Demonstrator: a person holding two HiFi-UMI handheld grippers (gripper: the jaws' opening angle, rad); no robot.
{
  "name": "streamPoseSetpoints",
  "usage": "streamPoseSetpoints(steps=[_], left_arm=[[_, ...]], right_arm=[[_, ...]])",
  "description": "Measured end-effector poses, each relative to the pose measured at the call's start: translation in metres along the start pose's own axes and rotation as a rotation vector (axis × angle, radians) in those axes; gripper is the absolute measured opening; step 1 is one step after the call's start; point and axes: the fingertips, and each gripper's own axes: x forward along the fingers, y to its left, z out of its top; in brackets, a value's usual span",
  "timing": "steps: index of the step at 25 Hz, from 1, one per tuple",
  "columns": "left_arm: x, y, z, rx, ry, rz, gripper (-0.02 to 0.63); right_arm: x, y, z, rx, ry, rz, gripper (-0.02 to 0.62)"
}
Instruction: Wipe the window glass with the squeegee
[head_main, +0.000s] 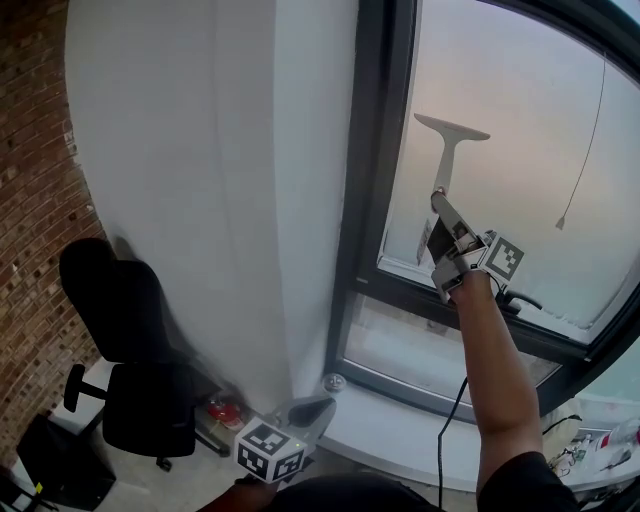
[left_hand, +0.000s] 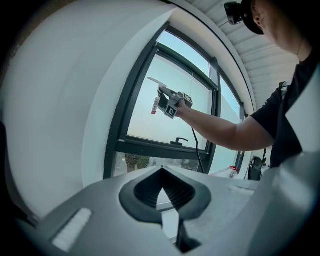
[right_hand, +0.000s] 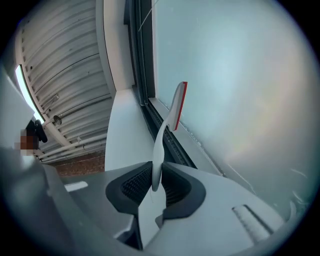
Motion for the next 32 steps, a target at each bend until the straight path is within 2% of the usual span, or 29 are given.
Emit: streamPoseSetpoints(steps=[5,12,18,32], left_arm=[[0.001,0.005,0.002,-0.006,-0.006,0.024,0.000],[0.003,0.007,-0.001,-0.025,-0.003,0.042,0.000],[0.006,0.010,-0.003,-0.030,-0.002,0.036,0.000],[0.007,0.006,-0.005,-0.027,0.018,0.008,0.000]], right_arm=[[0.016,-0.012,0.002,-0.007,0.008,-0.003,0.083],[0.006,-0.035,-0.008,0.020,0.007,-0.037,0.081],[-0.011,-0.041,-0.032,0.057,0.022,-0.038,0.081],[-0.049,-0.057,-0.087,0.140,0.013,-0.114,0.081]])
